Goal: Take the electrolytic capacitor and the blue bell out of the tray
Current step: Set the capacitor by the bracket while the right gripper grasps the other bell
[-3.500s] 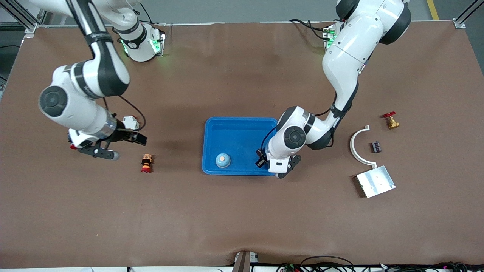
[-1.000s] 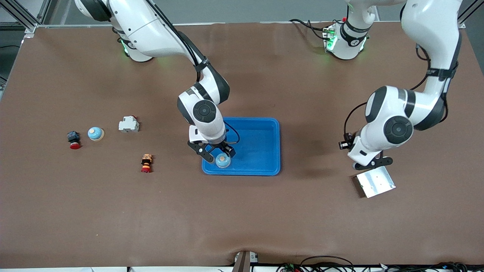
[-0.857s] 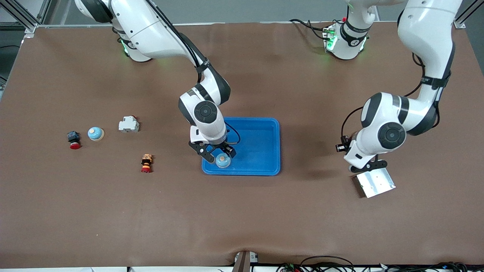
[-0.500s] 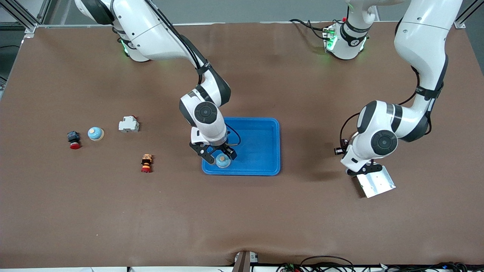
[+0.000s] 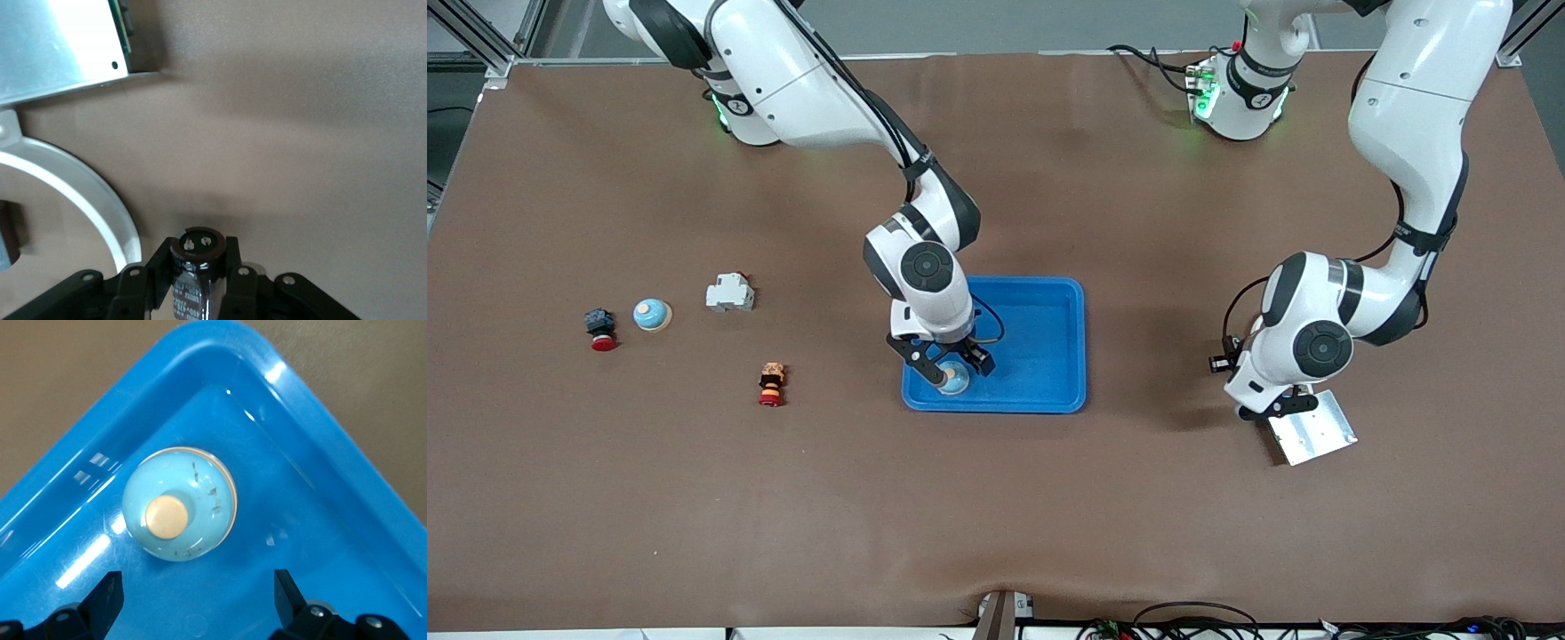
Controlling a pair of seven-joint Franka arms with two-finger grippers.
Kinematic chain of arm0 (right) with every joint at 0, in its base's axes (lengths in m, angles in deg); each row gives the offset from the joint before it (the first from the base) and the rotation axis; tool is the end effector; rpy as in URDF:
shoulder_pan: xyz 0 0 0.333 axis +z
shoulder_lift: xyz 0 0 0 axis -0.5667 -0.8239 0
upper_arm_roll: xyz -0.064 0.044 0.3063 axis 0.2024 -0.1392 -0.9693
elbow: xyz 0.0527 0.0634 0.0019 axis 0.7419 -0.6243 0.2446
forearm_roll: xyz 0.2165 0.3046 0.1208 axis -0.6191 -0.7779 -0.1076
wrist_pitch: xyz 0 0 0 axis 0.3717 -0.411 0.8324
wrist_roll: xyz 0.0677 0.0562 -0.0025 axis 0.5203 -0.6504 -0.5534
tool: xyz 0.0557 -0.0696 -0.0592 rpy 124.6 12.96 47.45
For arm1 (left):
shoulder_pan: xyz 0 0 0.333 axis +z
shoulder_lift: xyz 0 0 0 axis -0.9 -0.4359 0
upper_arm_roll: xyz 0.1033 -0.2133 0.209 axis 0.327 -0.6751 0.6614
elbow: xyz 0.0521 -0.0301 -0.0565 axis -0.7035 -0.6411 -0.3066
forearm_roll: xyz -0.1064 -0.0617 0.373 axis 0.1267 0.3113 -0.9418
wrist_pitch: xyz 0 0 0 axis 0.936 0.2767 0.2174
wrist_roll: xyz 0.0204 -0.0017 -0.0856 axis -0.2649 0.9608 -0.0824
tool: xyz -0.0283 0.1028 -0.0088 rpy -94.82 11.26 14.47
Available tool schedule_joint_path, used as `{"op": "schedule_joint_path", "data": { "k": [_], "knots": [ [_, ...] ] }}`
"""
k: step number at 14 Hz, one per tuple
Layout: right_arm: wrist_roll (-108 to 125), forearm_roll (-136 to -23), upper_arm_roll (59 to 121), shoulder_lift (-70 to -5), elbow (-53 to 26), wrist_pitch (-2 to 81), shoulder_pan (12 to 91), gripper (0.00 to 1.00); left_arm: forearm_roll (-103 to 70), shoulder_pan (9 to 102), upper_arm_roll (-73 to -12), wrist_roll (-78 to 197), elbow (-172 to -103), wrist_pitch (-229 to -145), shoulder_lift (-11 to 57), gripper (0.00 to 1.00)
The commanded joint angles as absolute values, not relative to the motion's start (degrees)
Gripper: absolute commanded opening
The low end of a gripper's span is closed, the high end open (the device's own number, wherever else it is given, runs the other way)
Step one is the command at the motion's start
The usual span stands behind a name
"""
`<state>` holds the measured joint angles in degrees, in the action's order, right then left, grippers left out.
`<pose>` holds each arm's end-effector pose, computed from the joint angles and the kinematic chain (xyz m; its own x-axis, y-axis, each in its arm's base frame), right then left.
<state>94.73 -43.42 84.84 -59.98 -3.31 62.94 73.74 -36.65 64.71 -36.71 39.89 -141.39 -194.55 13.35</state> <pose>0.5545 0.4495 0.1873 0.7365 -0.6765 0.0059 -0.6737 -0.7342 -0.0836 0.6141 -0.1166 0.1902 0.9677 0.1496 -0.2029 0.1305 -0.9859 -0.1046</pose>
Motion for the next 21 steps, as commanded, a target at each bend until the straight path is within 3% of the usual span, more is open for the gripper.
{"op": "schedule_joint_path", "data": {
  "k": [1, 6, 7, 9, 10, 11, 12, 14, 21],
  "knots": [
    [96.4, -41.4, 85.7, -61.2, -1.3, 62.7, 74.4, 1.0, -37.9, 65.1, -37.0, 39.3, -139.5, -194.9, 11.5, 0.0],
    [96.0, -38.8, 85.7, -62.1, -0.6, 62.7, 73.4, 1.0, -37.8, 64.8, -37.0, 38.9, -138.3, -195.5, 9.8, 0.0],
    [96.0, -38.5, 85.7, -62.5, -0.1, 62.6, 73.3, 1.0, -37.8, 64.8, -37.0, 38.9, -138.3, -195.4, 9.7, 0.03],
    [95.8, -38.1, 85.8, -63.1, 0.4, 62.6, 72.8, 1.0, -37.9, 65.0, -37.0, 38.9, -138.3, -195.4, 9.8, 0.21],
    [95.7, -38.0, 85.8, -63.6, 1.1, 62.6, 72.4, 1.0, -37.8, 65.1, -37.0, 38.9, -138.3, -195.5, 9.9, 0.24],
    [95.3, -37.8, 85.8, -63.6, 1.5, 62.5, 72.3, 1.0, -37.8, 65.0, -37.0, 38.9, -138.0, -195.4, 10.0, 0.42],
    [95.3, -37.7, 85.8, -63.7, 1.5, 62.4, 72.3, 1.0, -37.8, 65.0, -37.0, 38.9, -138.0, -195.5, 10.0, 0.66],
    [95.2, -37.7, 85.8, -63.6, 1.7, 62.3, 72.2, 1.0, -37.5, 64.8, -37.0, 38.8, -137.9, -195.4, 10.3, 0.98],
    [93.6, -37.7, 85.8, -63.6, 2.1, 61.8, 71.7, 0.98, -36.8, 66.1, -37.2, 38.9, -138.0, -191.7, 15.8, 1.0]
  ]
}}
